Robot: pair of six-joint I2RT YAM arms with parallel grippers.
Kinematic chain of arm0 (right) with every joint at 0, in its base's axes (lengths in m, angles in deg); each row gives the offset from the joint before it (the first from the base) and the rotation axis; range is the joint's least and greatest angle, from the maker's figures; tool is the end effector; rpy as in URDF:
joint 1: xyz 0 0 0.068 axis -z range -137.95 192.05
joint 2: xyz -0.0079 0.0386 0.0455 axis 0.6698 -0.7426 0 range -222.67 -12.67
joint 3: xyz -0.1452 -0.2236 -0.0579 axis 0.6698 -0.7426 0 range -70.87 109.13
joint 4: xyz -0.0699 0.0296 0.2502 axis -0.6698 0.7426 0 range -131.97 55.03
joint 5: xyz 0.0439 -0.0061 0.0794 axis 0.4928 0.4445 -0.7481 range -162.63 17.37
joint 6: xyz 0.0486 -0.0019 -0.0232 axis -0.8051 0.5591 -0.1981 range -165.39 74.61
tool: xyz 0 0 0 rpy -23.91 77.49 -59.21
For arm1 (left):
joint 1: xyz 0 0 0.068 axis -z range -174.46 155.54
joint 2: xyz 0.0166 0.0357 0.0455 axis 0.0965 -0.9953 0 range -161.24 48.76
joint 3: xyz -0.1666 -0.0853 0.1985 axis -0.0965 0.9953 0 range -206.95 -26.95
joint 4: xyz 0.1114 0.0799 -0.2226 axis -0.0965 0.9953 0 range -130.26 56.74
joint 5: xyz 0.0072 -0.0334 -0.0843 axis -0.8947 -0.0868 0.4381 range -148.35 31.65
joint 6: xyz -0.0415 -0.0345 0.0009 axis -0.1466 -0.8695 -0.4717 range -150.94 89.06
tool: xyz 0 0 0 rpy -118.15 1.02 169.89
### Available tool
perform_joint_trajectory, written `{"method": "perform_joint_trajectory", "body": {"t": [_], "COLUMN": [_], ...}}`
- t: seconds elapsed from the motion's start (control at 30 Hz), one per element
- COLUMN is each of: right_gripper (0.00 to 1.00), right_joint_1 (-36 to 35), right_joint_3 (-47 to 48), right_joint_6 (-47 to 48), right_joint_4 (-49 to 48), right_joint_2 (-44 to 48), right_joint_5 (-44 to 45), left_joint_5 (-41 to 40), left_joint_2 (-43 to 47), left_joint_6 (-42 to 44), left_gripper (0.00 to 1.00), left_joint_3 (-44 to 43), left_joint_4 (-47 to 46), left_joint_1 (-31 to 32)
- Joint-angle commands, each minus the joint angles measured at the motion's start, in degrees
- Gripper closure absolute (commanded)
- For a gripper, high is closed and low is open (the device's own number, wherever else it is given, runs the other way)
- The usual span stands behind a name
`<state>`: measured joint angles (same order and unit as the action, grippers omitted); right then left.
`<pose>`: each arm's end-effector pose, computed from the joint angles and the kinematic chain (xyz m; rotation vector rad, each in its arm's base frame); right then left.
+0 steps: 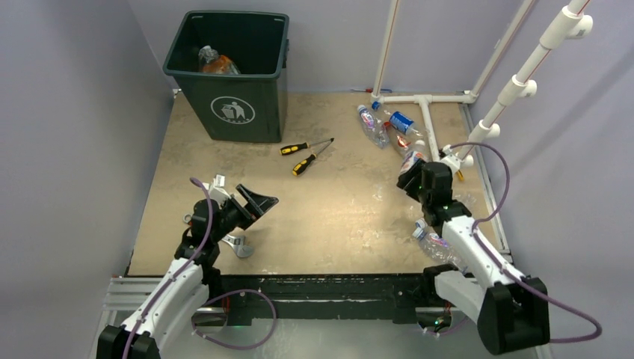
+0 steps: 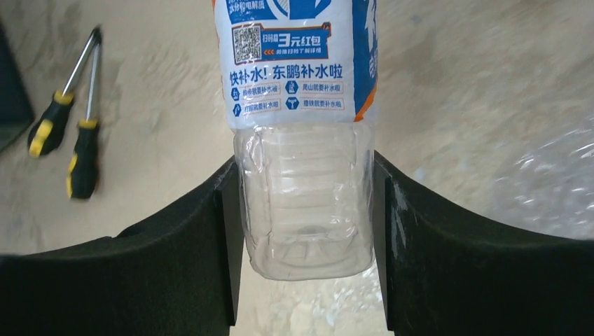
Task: Put the plastic bottles in the bin
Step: Pick up the plastic bottle at the center of the board, then place the plastic bottle at the center of the board, then pick up the plastic bottle at the center of the board.
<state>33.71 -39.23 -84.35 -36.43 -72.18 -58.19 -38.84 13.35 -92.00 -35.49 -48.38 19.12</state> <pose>0.2202 0.0234 0.2198 0.7044 2.0216 0.2133 0.1453 -0.0474 0.1745 -0.5949 1.9807 -1.1722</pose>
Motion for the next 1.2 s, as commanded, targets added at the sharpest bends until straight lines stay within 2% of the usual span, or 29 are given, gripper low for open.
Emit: {"method": "perform_joint_trajectory", "body": {"t": [0.0,0.13,0.27,0.4,0.5,0.57,0.63,0.7,0.87,1.17], "right_gripper": [0.51,0.52,0.53,0.52,0.46,0.36,0.21,0.03,0.01,0.01], "right_joint_1": [-9.2,-21.7,-32.0,-41.6,-47.4,-49.9,-51.8,-52.6,-51.9,-47.7], "right_joint_3": [-2.2,-3.8,-7.6,-9.1,-7.0,-4.7,-3.1,-1.9,0.9,8.4], "right_joint_6": [-0.8,-4.8,-11.5,-14.7,-14.1,-13.3,-12.5,-12.0,-8.6,1.8], "right_joint_4": [3.9,4.4,2.4,1.6,2.9,4.9,6.4,7.4,8.1,5.0], "right_joint_2": [6.9,9.2,9.2,4.1,-2.0,-6.2,-8.4,-8.6,-8.5,-19.7], "right_joint_5": [-6.3,-7.5,-4.2,2.5,6.2,7.8,9.1,9.9,11.6,10.5], "left_joint_5": [-0.1,-0.6,-1.3,-2.0,-2.3,-2.5,-3.0,-3.4,-4.7,-4.2], "left_joint_2": [0.5,0.2,0.0,-0.9,-1.3,-1.2,-1.2,-1.1,-0.3,-1.4], "left_joint_6": [-1.1,-1.2,-1.7,0.5,1.5,2.3,3.2,4.1,4.8,6.7], "left_gripper": [0.05,0.05,0.05,0.05,0.05,0.05,0.05,0.05,0.05,0.05], "left_joint_3": [-0.3,-1.0,-1.9,-4.2,-5.2,-5.7,-6.4,-7.2,-8.0,-9.5], "left_joint_4": [-1.1,-0.7,-0.5,2.5,4.1,5.3,6.9,8.0,11.9,13.0], "left_joint_1": [0.2,0.2,0.2,0.2,0.2,0.2,0.2,0.2,0.2,0.2]}}
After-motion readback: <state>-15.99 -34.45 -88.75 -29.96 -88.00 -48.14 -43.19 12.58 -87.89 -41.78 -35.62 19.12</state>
